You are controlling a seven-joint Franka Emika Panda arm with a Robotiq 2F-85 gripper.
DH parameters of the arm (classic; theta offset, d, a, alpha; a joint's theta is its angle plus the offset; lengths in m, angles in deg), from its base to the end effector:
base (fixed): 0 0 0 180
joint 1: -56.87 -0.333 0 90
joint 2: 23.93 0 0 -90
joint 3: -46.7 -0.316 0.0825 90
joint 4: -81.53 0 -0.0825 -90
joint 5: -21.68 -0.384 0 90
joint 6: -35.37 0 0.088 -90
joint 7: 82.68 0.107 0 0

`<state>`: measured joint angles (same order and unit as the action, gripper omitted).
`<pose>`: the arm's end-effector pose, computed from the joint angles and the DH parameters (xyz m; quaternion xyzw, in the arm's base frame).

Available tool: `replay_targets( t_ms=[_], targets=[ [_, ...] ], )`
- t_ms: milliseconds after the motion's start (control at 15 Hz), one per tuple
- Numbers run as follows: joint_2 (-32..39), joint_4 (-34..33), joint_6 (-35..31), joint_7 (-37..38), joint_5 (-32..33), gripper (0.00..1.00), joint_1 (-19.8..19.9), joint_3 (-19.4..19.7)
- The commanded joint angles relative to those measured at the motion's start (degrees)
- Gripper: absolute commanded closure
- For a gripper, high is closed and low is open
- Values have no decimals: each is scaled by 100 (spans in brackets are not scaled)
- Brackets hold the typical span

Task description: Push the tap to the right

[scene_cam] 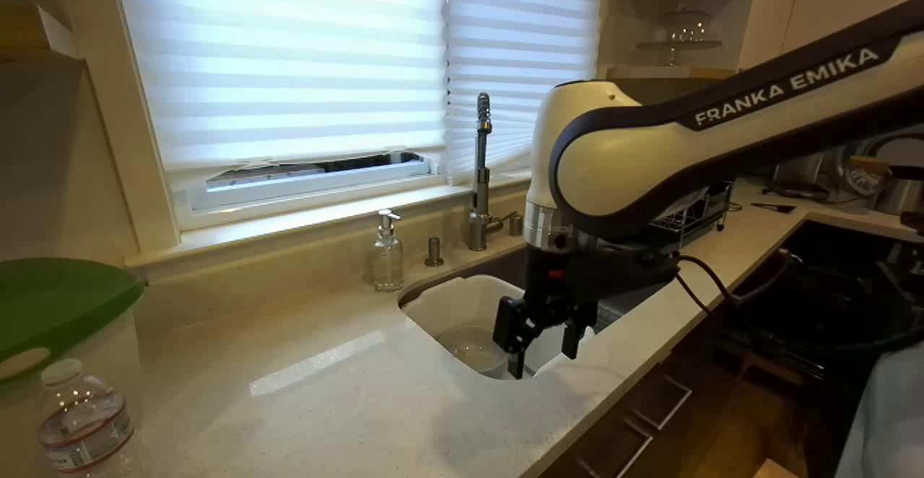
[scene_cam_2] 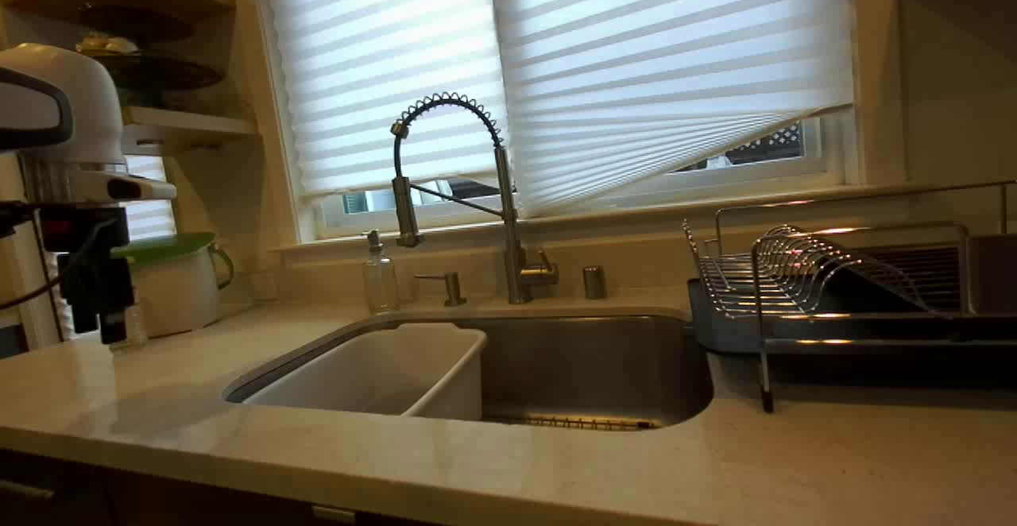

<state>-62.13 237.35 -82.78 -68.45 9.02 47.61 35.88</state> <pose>0.3155 0.1239 0.4175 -0.9990 0.0208 0.0077 0.0387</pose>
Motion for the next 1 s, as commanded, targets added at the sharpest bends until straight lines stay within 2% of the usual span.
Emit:
replay_targets(
  t_ms=[0, 333, 467, 733, 933],
  targets=[
    [1, -8, 14, -4, 0, 0, 7, -3],
    [4, -8, 14, -4, 0, 0, 7, -3],
    [-7, -67, -137, -373, -282, 0, -30, 352],
    [208, -612, -309, -76, -95, 0, 512, 653],
    [621, -1170, -581, 187, 145, 0, 889, 554]
  ],
)
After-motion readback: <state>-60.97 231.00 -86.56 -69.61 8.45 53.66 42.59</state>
